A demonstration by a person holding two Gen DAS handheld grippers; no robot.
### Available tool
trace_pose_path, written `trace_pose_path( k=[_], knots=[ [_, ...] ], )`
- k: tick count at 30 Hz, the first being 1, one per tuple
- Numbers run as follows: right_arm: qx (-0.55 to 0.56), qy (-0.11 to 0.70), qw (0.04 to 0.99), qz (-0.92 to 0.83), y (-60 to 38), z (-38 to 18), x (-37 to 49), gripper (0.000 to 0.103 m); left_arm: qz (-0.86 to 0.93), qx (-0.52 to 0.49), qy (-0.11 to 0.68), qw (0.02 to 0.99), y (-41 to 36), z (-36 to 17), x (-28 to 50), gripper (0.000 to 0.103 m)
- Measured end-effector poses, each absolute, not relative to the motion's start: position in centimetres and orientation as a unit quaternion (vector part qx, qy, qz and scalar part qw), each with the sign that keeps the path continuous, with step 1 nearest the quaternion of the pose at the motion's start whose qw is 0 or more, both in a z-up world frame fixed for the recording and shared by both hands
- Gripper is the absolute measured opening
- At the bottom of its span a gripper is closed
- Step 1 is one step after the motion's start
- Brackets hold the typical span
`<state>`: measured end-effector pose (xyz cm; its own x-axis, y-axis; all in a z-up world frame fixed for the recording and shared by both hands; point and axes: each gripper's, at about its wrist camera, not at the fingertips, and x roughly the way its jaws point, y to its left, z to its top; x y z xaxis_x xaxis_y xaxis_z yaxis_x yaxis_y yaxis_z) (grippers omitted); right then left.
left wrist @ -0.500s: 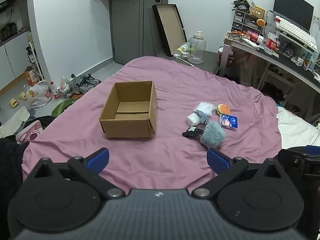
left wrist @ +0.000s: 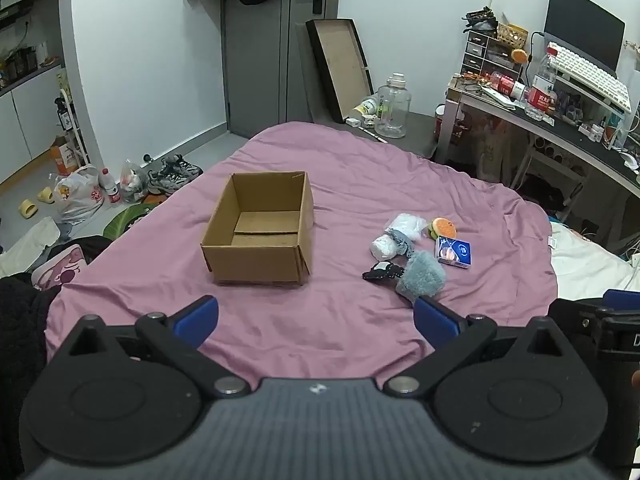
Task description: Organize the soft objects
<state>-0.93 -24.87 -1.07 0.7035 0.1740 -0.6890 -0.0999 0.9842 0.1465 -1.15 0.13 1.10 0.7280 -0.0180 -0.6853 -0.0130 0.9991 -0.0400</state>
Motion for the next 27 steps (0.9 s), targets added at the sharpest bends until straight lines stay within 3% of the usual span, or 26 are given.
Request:
trace_pose_path(
  k=[27],
  knots=[
    [0.049, 0.374, 0.923, 0.073, -24.77, -0.66, -0.99, 0.103, -0.008, -0.017, 0.366, 0.931, -0.03, 1.40, -1.39, 0.103]
  ],
)
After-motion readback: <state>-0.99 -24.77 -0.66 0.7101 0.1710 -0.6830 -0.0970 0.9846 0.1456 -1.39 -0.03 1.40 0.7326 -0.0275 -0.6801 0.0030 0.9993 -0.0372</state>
